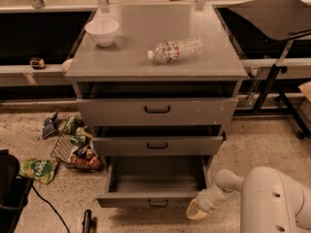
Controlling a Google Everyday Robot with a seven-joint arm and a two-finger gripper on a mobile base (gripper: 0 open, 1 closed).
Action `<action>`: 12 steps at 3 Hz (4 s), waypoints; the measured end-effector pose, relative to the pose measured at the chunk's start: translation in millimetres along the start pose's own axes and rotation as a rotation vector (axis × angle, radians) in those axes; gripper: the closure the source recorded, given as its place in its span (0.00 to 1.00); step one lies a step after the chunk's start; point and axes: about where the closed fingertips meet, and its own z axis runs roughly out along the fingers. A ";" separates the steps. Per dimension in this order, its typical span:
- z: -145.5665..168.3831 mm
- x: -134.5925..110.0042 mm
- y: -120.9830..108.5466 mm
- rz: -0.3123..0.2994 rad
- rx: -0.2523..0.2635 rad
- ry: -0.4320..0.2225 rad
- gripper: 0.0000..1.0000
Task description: Close bottom drawer
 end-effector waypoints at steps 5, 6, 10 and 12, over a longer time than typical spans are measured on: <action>3.9 -19.6 -42.5 -0.087 0.205 -0.110 0.82; 11.7 -18.6 -48.4 -0.078 0.203 -0.136 0.58; 0.4 -11.7 -62.4 -0.084 0.246 -0.157 0.00; -15.8 -4.8 -72.4 -0.111 0.277 -0.251 0.42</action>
Offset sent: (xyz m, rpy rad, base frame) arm 0.0035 -0.0007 -0.0007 -0.0010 -0.0053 -0.0034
